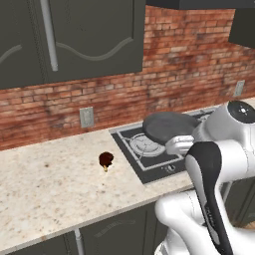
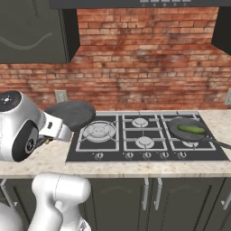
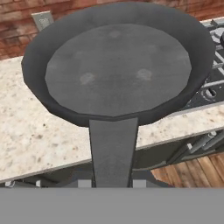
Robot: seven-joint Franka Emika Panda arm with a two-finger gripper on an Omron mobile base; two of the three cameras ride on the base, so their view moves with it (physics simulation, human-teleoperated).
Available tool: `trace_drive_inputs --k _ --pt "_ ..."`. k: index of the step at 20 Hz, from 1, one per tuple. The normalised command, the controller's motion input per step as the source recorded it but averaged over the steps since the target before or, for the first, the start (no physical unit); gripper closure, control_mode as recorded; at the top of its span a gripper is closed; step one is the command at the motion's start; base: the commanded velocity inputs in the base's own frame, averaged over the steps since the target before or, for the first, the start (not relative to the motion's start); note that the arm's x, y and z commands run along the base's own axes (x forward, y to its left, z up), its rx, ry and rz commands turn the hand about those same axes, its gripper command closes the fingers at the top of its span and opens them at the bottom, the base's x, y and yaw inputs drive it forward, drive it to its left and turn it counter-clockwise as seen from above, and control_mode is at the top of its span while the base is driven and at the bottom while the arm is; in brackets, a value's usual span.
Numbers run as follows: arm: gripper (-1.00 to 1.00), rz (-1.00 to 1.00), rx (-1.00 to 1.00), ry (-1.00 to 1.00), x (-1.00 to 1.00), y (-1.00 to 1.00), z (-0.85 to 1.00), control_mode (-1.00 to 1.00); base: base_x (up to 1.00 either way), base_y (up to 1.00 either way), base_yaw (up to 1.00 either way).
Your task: Place both pans onto different burners. Then place the cucumber and the steak on different pans.
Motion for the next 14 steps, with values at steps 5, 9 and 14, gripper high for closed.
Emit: trace_drive_inputs --k 5,9,14 --pt "1.0 0.0 0.0 0.0 0.52 0.0 -0.3 -1.0 0.0 0.0 0.0" --pt "1.0 -0.03 0.0 0.0 0.5 0.0 -0.3 -1.0 0.0 0.0 0.0" --pt "1.0 -0.08 0.01 0.0 0.49 0.04 -0.33 -1.0 0.0 0.0 0.0"
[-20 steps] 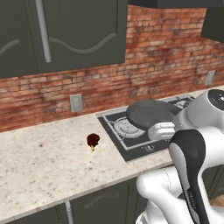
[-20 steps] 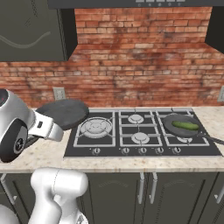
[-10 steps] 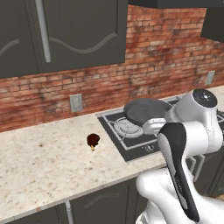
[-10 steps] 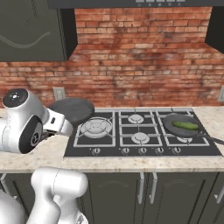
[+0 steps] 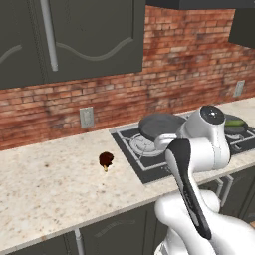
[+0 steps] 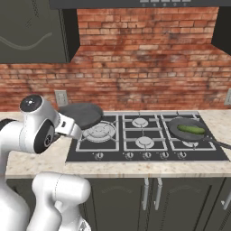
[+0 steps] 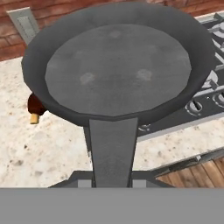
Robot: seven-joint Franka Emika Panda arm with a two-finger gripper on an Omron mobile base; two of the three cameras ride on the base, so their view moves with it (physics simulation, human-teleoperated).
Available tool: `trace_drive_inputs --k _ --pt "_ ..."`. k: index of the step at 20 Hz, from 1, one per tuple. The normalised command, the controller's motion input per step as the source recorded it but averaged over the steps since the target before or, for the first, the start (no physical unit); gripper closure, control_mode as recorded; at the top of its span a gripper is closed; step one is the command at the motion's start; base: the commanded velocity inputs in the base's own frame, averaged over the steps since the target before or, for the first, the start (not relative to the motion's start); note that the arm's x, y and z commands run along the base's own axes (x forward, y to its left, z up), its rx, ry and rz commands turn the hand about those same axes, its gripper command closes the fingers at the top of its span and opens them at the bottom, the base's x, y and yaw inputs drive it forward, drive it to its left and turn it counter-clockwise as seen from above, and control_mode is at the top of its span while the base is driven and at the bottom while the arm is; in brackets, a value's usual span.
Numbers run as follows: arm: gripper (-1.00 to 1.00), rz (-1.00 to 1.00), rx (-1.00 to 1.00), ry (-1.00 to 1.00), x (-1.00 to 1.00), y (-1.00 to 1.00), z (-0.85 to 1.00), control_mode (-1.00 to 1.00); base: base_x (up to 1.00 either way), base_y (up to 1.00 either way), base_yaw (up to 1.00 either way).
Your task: Place both pans onto different burners. Then place the cucumber and the steak on different pans.
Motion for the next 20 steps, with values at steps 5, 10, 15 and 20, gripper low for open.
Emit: trace_drive_inputs --k 5,10,15,20 --pt "1.0 -0.11 0.06 0.01 0.38 0.04 -0.28 -1.0 0.0 0.0 0.0" --pt "1.0 -0.05 0.05 0.01 0.34 0.11 -0.14 -1.0 0.0 0.0 0.0" --pt "1.0 -0.04 0.03 0.04 0.38 0.17 -0.17 -1.0 0.0 0.0 0.0" --pt "1.0 -0.05 0.0 0.04 0.37 0.12 -0.24 -1.0 0.0 0.0 0.0"
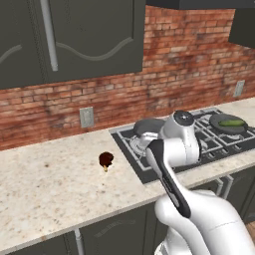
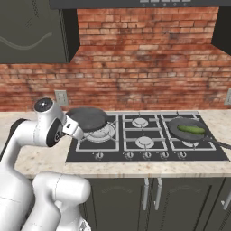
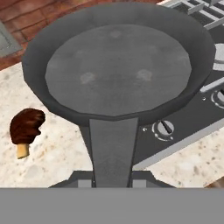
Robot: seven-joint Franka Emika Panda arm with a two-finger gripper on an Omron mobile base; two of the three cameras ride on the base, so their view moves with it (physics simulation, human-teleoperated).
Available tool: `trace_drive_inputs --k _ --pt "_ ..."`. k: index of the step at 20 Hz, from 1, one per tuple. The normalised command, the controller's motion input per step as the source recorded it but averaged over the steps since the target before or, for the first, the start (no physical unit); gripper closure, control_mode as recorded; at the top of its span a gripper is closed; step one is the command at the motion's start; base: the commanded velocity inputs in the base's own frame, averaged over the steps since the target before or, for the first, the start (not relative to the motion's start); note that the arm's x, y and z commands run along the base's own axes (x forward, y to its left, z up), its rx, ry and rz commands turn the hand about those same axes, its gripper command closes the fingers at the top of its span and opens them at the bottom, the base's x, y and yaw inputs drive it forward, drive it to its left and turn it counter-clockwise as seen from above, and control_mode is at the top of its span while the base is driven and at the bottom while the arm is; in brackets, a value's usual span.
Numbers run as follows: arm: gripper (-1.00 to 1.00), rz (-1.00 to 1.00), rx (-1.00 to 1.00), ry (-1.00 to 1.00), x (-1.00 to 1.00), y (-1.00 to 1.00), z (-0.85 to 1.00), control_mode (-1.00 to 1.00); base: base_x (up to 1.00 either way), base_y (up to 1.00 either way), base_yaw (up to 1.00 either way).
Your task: Place both pans onto different burners. Then place the cucumber and the steak on different pans.
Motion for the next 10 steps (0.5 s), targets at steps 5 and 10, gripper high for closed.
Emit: trace_drive_inputs --k 5,10 --pt "1.0 -0.05 -0.03 0.06 0.4 0.08 -0.31 -1.0 0.0 0.0 0.0" --pt "1.0 -0.04 0.0 0.03 0.36 0.02 -0.15 -1.0 0.0 0.0 0.0"
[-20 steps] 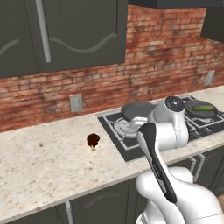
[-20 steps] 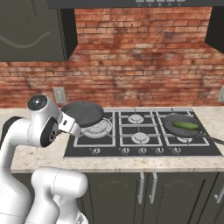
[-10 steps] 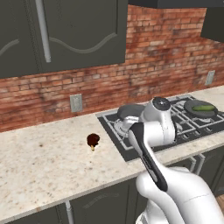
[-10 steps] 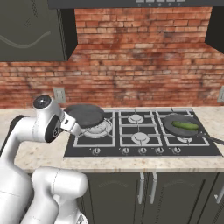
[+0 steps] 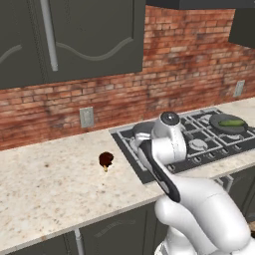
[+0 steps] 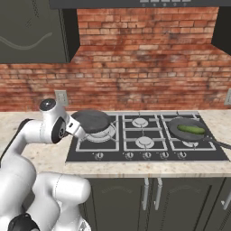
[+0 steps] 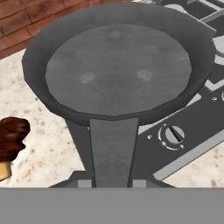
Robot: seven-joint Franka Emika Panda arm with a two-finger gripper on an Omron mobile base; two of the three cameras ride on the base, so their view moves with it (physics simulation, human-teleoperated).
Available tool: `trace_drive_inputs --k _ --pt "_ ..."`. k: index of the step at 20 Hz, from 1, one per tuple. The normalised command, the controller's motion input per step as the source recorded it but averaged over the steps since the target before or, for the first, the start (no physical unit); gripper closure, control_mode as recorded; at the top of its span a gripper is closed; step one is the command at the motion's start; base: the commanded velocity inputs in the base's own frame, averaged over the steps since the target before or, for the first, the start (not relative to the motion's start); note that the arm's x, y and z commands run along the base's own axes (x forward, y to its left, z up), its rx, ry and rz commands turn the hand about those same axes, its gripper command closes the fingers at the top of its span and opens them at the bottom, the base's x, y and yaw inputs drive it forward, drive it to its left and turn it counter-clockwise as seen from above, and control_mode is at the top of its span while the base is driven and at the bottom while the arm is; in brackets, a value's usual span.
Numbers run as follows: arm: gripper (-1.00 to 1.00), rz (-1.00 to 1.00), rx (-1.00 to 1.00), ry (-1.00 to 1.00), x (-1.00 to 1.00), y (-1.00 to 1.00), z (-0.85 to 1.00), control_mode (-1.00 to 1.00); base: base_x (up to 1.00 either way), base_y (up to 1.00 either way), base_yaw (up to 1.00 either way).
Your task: Place both pans onto different burners. Then place the cucumber and the steak on different pans.
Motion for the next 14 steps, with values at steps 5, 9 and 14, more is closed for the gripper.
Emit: trace_drive_inputs --k 5,9,14 --pt "1.0 -0.02 0.0 0.01 0.33 0.0 -0.09 -1.0 0.0 0.0 0.0" --pt "1.0 -0.02 0.0 0.01 0.06 0.0 -0.19 -1.0 0.0 0.0 0.0" --pt "1.0 -0.01 0.0 0.01 0.03 0.0 -0.25 -1.0 0.0 0.0 0.0"
